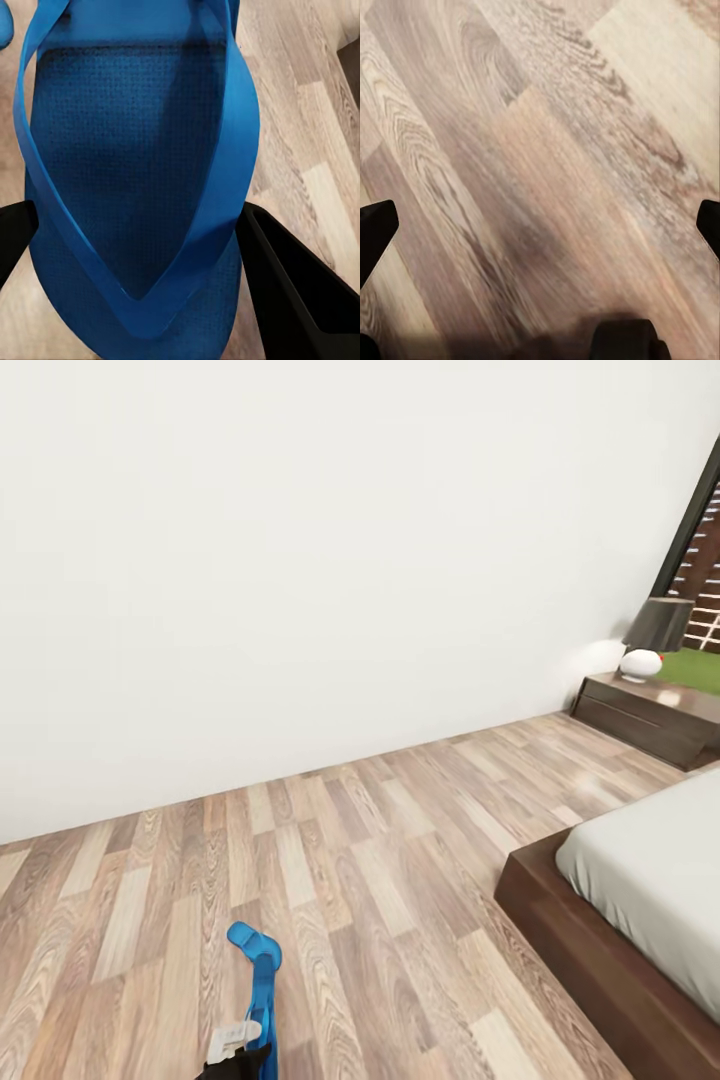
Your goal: In the bedroom, move the book from the bed onto either nightstand, and place the two sandals side by side next to the bed.
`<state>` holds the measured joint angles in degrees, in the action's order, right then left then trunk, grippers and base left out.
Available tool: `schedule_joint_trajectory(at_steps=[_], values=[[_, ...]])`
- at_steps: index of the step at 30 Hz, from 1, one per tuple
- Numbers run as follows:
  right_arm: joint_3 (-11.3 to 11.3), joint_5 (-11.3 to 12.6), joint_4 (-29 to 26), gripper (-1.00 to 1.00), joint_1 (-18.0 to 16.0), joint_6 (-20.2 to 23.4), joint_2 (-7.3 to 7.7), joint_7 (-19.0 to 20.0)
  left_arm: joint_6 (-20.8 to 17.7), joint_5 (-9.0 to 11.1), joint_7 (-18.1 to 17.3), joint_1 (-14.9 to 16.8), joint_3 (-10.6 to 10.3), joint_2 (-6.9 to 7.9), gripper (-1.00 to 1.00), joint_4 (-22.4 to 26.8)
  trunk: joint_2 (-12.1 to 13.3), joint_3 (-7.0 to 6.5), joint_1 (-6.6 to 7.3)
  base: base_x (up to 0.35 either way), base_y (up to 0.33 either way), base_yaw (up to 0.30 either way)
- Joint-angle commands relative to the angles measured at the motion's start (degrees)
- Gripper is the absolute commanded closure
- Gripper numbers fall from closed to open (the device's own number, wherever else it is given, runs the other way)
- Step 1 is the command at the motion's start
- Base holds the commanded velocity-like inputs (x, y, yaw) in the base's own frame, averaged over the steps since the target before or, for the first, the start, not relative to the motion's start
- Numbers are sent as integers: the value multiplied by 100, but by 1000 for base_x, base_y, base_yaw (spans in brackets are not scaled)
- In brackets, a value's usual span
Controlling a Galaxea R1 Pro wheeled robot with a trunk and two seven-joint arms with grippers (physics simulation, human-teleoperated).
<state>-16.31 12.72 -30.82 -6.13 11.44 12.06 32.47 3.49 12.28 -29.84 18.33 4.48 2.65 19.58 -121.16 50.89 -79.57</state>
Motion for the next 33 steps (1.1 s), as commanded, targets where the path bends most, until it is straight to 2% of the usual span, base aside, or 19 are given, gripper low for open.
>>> schedule_joint_trajectory(at_steps=[1, 10, 18, 33], values=[[-18, 56, -3, -100, -2, 56, -2, 23, 3, 9, -40, 4, 27, -2, 100, -7, -2, 5, -2, 319, -12, 0], [-21, 56, -3, -100, -2, 58, -2, 18, 6, 10, -40, 4, 27, -2, 100, -7, -2, 5, -2, 324, -2, 10], [-21, 56, -1, -100, -2, 58, -2, 14, 3, 9, -40, 4, 27, -2, 100, -7, -2, 5, -2, 308, 0, 235], [-21, 56, -1, -100, -2, 59, -2, 14, 11, 11, -40, 4, 27, -2, 100, -7, -2, 5, -2, 39, 0, 278]])
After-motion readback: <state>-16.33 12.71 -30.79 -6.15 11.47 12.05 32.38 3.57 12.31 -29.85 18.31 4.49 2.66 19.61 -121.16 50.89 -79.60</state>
